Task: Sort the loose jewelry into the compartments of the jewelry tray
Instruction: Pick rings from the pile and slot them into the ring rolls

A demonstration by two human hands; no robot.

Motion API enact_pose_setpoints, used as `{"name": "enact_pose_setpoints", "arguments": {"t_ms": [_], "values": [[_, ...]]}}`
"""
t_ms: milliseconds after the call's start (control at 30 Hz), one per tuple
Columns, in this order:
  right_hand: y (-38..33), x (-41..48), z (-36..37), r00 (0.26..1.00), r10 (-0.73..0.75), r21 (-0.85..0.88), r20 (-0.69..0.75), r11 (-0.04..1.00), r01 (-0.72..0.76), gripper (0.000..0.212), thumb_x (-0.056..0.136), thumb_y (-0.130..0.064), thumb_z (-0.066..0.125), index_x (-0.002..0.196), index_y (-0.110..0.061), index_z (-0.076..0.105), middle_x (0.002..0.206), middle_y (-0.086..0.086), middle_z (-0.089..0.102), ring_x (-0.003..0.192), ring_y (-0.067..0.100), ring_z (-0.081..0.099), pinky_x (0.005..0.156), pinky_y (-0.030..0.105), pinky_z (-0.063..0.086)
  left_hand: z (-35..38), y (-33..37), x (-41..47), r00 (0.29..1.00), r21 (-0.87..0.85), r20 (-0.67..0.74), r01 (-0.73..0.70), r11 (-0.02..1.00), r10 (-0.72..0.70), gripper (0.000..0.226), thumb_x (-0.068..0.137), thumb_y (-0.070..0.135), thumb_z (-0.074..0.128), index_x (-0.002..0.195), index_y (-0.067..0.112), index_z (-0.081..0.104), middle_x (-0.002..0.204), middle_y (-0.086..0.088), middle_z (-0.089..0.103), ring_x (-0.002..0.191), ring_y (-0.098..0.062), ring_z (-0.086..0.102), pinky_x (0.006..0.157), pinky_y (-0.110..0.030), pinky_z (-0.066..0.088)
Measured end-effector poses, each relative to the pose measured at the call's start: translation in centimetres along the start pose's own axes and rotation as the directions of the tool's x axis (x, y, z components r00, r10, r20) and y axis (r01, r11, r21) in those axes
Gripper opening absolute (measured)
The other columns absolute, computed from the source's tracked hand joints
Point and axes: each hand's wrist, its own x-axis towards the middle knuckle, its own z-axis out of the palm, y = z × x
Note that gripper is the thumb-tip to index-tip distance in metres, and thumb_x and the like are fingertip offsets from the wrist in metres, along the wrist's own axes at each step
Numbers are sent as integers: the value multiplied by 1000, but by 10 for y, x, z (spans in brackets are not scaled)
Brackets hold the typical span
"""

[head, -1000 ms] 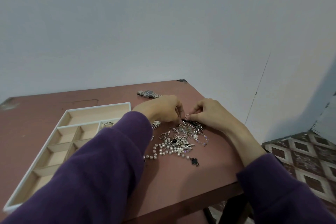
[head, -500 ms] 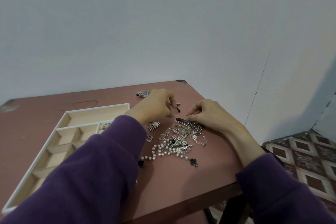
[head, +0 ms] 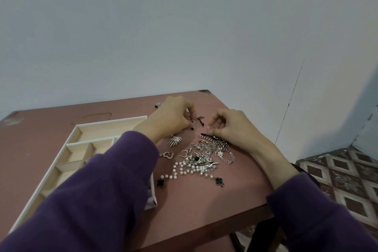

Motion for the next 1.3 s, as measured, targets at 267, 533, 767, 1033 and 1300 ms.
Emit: {"name": "enact_pose_setpoints", "arguments": {"t_ms": [267,533,767,1033,1300], "values": [[-9,-3,4,997,14,81,-74,997,-8,17,76,-8,69,75,-25,71,68,-1,68,62,3,59,62,11,45,-42,-17,-62,996,23,-90,23,999,-21,7,74,13,73,75,19,69,73,0,70,65,-5,61,64,-11,44],[-39,-5,12,994,74,346,-82,937,-41,7,76,-19,75,76,-26,75,65,-19,68,63,-10,58,65,14,42,-52,-38,-109,977,-13,-195,85,996,-86,17,73,21,74,65,33,65,66,12,66,70,1,58,59,-6,41],[-87,-17,38,994,-62,389,91,921,22,10,76,-18,74,84,-24,77,80,-8,74,78,1,66,70,12,47,-53,-44,-131,944,-74,-308,101,992,-119,4,72,22,75,71,26,73,62,15,66,70,3,57,60,-8,41],[-103,-30,60,957,-268,346,111,913,215,9,73,-14,76,77,-22,76,69,-10,64,69,6,57,67,20,43,-44,-52,-150,883,-230,-435,81,970,-177,11,71,18,76,69,27,71,63,32,59,59,8,52,57,-2,35],[-102,-30,64,938,-330,223,106,927,301,17,70,-8,77,63,-23,72,72,-5,61,69,14,56,63,26,43,-41,-60,-147,883,-226,-440,63,972,-160,14,71,19,76,66,30,69,67,14,67,67,1,53,58,-5,35]]}}
